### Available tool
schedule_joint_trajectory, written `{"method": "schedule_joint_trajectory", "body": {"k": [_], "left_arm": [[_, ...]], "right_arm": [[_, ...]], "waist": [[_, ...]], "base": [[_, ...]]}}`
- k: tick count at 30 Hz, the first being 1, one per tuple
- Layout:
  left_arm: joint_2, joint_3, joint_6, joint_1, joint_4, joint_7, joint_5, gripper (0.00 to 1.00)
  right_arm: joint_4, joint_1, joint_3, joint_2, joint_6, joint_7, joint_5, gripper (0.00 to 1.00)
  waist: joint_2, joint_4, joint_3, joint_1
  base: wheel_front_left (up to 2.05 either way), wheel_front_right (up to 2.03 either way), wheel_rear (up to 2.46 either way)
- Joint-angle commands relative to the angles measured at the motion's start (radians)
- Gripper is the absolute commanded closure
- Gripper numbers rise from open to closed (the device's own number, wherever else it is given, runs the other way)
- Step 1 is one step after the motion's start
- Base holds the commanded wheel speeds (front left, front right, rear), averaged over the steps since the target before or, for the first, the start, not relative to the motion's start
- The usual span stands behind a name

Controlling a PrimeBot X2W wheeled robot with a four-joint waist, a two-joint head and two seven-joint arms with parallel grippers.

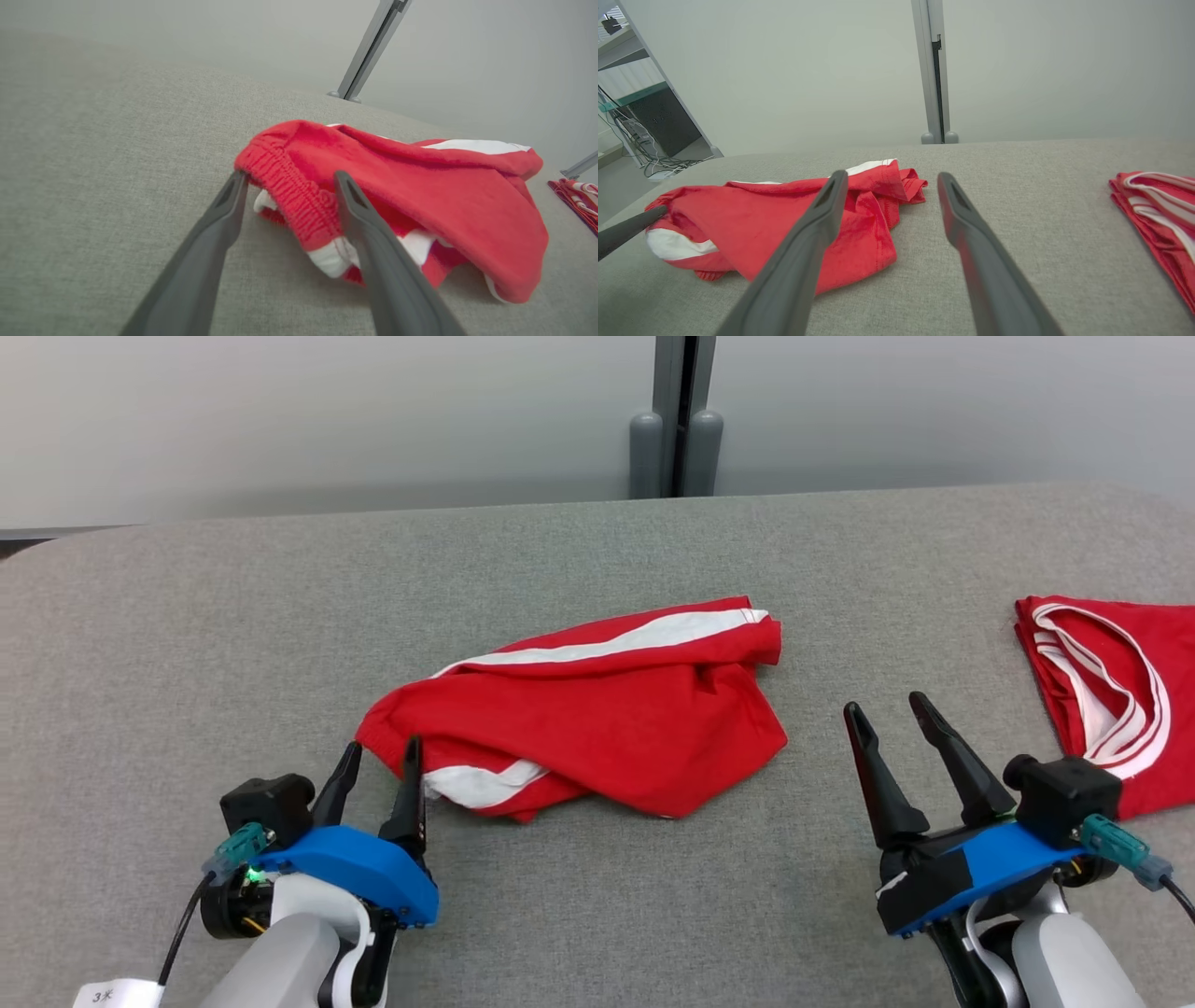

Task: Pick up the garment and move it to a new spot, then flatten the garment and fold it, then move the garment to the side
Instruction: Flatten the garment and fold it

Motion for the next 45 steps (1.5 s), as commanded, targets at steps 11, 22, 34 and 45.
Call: {"method": "schedule_joint_trajectory", "body": {"k": [11,22,34,45], "left_arm": [[0.077,0.107,0.024,0.166,-0.216,-0.008,0.188,0.0],[-0.016,0.356,-0.034,0.253,-0.33,-0.009,0.382,0.0],[-0.092,0.428,-0.118,0.222,-0.289,-0.009,0.477,0.0],[-0.115,0.472,-0.144,0.25,-0.27,-0.009,0.511,0.0]], "right_arm": [[0.002,0.046,-0.044,-0.019,0.0,0.08,0.012,0.0],[0.087,0.0,-0.063,0.002,0.0,0.193,-0.002,0.0],[0.402,-0.216,-0.018,0.01,0.0,0.243,-0.028,0.22],[0.329,-0.163,0.119,-0.068,0.0,0.25,0.108,1.0]], "waist": [[0.0,0.051,-0.045,0.0],[0.0,0.089,-0.029,0.0],[0.0,0.127,0.018,0.0],[0.0,0.095,-0.008,0.0]], "base": [[0.0,0.0,0.0],[0.0,0.0,0.0],[0.0,0.0,0.0],[0.0,0.0,0.0]]}}
